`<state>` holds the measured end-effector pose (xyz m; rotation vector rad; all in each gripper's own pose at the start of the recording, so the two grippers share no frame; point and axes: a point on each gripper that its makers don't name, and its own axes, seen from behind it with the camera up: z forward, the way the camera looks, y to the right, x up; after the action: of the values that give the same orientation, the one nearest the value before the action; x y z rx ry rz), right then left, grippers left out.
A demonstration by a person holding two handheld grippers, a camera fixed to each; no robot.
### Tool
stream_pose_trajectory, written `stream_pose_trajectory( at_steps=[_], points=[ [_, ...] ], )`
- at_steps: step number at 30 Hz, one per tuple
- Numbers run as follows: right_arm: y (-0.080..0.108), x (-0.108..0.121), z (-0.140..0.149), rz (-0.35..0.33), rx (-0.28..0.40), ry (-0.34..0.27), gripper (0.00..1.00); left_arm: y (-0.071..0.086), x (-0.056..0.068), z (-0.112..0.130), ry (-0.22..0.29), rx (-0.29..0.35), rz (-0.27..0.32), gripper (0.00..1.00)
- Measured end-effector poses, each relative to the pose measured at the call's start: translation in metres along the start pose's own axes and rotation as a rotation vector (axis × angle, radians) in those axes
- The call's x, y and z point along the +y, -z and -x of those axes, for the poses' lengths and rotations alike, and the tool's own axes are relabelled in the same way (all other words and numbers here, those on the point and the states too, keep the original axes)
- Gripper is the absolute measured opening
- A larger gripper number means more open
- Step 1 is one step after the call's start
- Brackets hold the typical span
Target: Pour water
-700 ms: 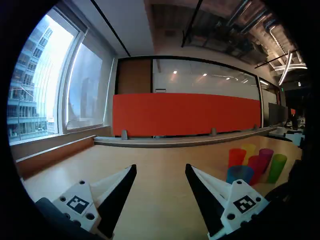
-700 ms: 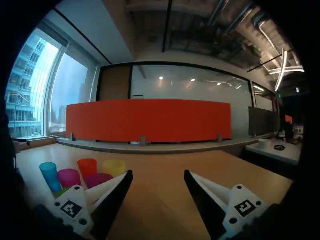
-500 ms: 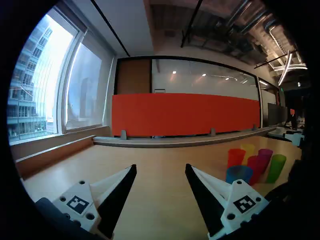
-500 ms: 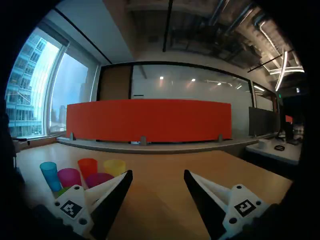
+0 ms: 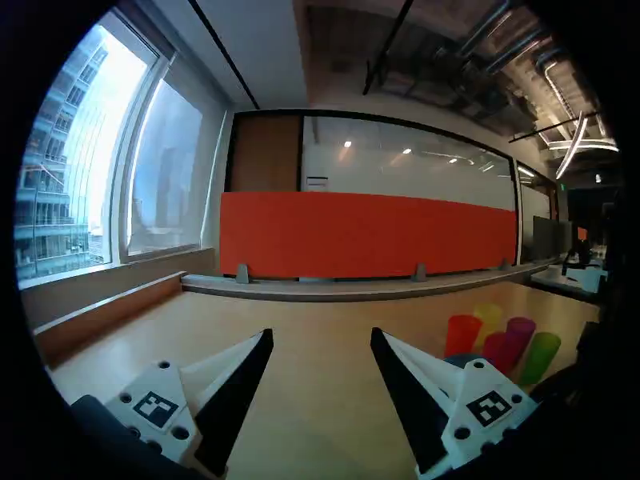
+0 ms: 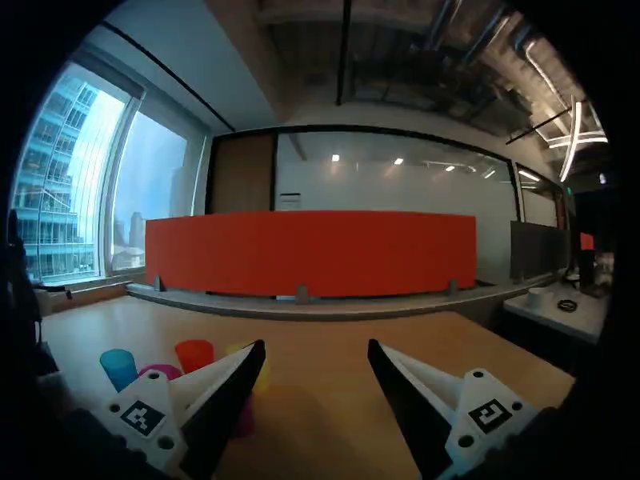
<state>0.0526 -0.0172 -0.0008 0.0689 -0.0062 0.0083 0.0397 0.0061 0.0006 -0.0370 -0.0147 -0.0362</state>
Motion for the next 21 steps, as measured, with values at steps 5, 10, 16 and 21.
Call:
stream_pose_trajectory(
  at_steps=[5, 10, 16, 21],
  points=[
    [-0.003, 0.002, -0.023, -0.006, -0.019, -0.014, 0.99, -0.004, 0.009, -0.033, 0.012, 0.013, 0.037, 0.90],
    [-0.008, 0.003, -0.047, -0.020, -0.044, -0.019, 0.99, -0.010, 0.018, -0.066, 0.010, 0.021, 0.081, 0.90],
    [-0.013, 0.000, -0.078, -0.047, -0.056, -0.016, 0.99, -0.017, 0.024, -0.100, -0.013, 0.013, 0.106, 0.90],
    [-0.017, -0.003, -0.106, -0.064, -0.049, -0.004, 0.99, -0.022, 0.031, -0.130, -0.017, 0.021, 0.133, 0.90]
  ],
)
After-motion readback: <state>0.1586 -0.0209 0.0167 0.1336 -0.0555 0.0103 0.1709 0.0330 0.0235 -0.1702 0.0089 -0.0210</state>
